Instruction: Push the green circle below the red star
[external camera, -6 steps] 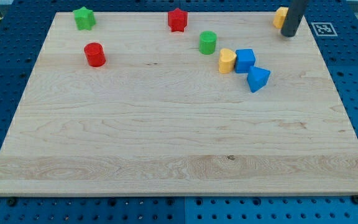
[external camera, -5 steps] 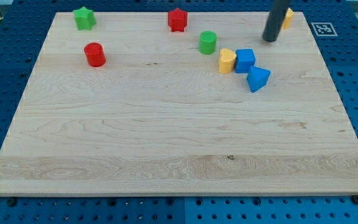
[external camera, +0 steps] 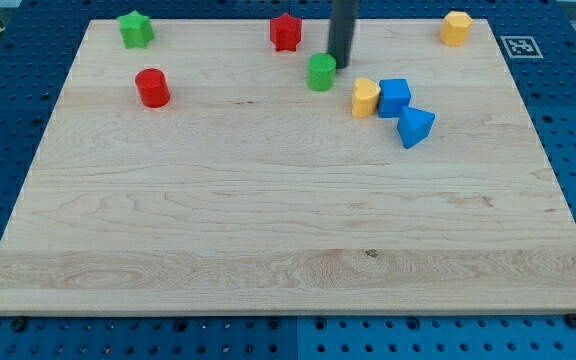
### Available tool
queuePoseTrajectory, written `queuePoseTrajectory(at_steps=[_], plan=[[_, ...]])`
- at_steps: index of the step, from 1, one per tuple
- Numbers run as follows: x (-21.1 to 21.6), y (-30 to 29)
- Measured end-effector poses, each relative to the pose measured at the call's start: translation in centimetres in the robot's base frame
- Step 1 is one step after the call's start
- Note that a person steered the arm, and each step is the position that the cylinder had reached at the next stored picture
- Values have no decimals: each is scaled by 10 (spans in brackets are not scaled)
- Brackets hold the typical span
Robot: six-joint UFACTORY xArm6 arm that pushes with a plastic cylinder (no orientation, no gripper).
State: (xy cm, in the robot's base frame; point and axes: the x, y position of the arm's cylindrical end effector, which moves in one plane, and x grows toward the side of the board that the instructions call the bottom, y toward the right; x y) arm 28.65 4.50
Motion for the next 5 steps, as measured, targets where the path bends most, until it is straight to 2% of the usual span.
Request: queuePoseTrajectory(at_steps=[3, 5], plan=[[56, -99], [64, -114]])
